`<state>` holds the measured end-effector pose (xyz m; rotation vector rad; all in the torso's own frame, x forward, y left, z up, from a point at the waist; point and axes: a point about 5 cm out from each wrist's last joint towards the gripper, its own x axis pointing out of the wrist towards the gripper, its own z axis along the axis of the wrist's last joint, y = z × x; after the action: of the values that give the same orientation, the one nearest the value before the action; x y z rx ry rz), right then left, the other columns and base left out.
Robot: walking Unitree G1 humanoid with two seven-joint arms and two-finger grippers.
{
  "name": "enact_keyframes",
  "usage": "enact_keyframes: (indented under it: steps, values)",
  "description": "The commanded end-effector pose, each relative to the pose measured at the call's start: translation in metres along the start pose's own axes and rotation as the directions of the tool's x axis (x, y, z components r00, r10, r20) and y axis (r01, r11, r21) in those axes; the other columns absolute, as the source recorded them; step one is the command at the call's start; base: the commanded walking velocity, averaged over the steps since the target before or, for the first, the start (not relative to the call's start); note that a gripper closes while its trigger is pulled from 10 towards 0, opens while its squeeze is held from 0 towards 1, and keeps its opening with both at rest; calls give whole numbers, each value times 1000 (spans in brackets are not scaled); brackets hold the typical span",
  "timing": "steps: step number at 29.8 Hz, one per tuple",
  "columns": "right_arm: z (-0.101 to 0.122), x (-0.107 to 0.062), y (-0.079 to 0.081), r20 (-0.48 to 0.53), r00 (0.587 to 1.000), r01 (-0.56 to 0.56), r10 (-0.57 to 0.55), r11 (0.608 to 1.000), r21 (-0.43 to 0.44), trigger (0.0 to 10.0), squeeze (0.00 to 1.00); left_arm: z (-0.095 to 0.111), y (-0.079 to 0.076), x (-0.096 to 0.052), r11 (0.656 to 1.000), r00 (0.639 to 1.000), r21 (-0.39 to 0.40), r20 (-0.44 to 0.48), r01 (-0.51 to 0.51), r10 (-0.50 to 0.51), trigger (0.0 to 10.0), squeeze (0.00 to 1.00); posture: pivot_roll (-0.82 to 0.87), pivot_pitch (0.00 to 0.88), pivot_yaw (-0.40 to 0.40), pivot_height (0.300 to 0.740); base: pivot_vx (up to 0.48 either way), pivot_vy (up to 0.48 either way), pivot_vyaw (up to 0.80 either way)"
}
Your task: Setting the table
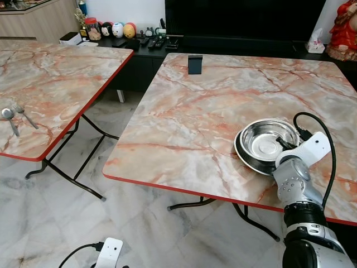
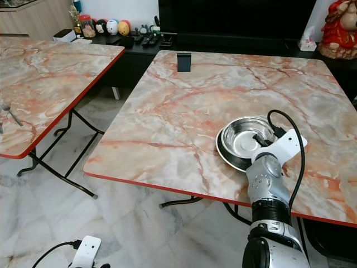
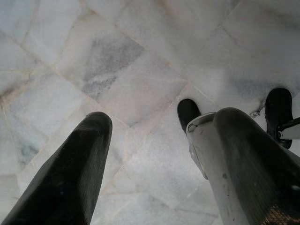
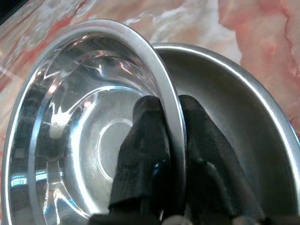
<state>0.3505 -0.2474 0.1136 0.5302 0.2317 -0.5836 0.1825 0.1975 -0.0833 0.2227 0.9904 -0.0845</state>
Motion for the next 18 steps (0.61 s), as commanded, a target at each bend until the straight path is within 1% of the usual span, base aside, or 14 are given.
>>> enact_keyframes:
  steps: [1,3,4,5,6,18]
  values:
    - [5,1,3,19,1000,4,-4,1000,-5,10000,808,-2,4,-1,1000,1000,-1,-5,-9,9,10000,0,-7,0,37,731,0,0,0]
    - [5,1,3,21,1000,4,-4,1000,-8,10000,796,-1,4,-1,1000,1000,-2,-4,-9,9,10000,0,-6,0,39,731,0,0,0]
    - [5,1,4,20,1000,2,-2,1000,-10,10000,729,-1,4,-1,1000,1000,-1,-4,-9,9,10000,0,-6,0,39,731,0,0,0]
    - [5,1,4,18,1000,1,-1,1000,-12,10000,612,-1,4,-1,1000,1000,-1,-4,-8,8,10000,0,-7,0,40,731,0,0,0]
    - [5,1,4,18,1000,2,-2,1000,-12,10000,0,-1,5,-1,1000,1000,0,-4,-8,8,10000,0,-5,0,39,731,0,0,0]
    - [11,2,-3,48,998,39,-38,999,-20,10000,0,-2,5,-1,1000,1000,0,-5,-8,8,10000,0,-5,0,42,731,0,0,0]
